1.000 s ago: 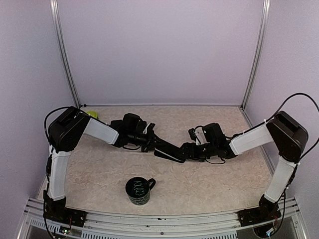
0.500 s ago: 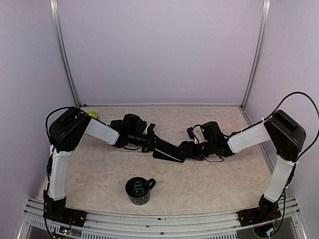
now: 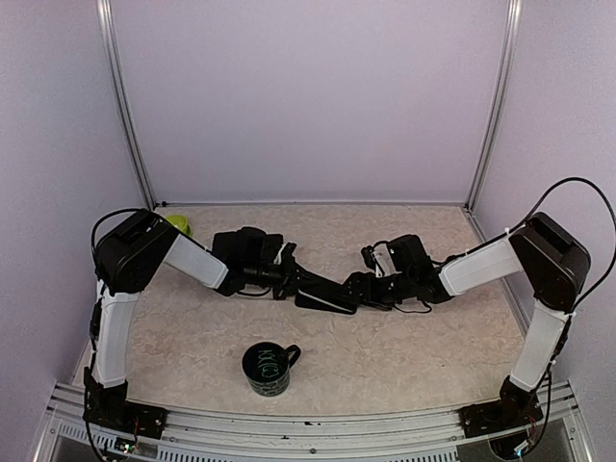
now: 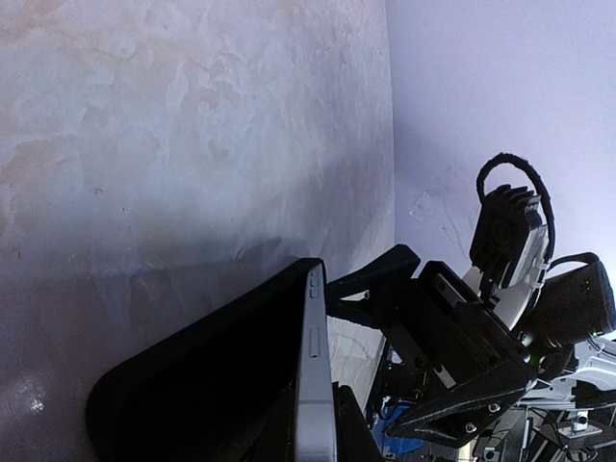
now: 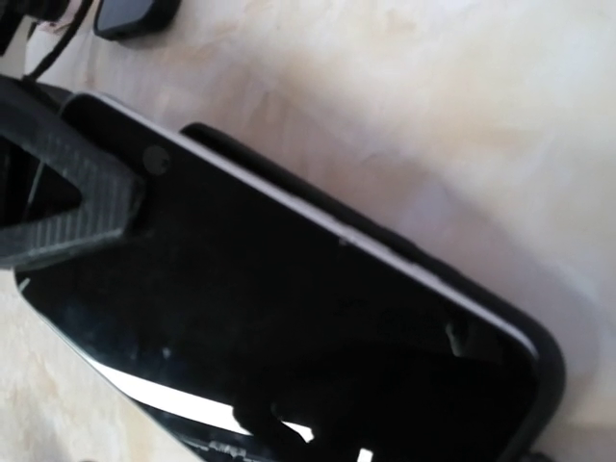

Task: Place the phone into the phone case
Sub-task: Install the phone into the phone case, then pick up the phone with the phone case from the center of the board.

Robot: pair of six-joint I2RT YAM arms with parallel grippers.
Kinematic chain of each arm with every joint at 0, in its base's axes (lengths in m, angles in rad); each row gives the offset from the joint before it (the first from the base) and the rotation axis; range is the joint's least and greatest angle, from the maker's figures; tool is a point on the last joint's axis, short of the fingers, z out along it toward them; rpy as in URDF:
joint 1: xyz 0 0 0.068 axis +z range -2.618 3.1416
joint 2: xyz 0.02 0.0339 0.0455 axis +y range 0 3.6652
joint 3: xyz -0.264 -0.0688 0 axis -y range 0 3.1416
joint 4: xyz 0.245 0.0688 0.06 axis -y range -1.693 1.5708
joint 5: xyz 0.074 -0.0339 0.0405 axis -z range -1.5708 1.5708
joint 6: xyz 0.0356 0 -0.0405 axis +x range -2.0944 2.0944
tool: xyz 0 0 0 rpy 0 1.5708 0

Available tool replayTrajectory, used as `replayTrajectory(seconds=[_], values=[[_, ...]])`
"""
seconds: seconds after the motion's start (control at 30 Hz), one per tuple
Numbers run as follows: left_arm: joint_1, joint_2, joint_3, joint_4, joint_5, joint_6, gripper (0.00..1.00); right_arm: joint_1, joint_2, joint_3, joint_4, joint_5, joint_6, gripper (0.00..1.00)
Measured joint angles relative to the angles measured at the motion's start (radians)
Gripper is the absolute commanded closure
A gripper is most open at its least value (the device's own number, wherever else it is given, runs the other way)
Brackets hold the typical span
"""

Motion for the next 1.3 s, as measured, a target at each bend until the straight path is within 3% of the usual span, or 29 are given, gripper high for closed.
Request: replayTrajectory(seconds=[0.87,1.3], values=[[-0.001,-0.031,-0.196,0.361,0.0,-0.117,1.0,-0.064,-0.103,-0.091,0.011,-0.038,0.003,0.07],[-0.01,-0.059,-0.199,0.47,0.015,-0.161,1.0,-0.061,-0.058,-0.105,0.206,-0.187,0.127,0.09]])
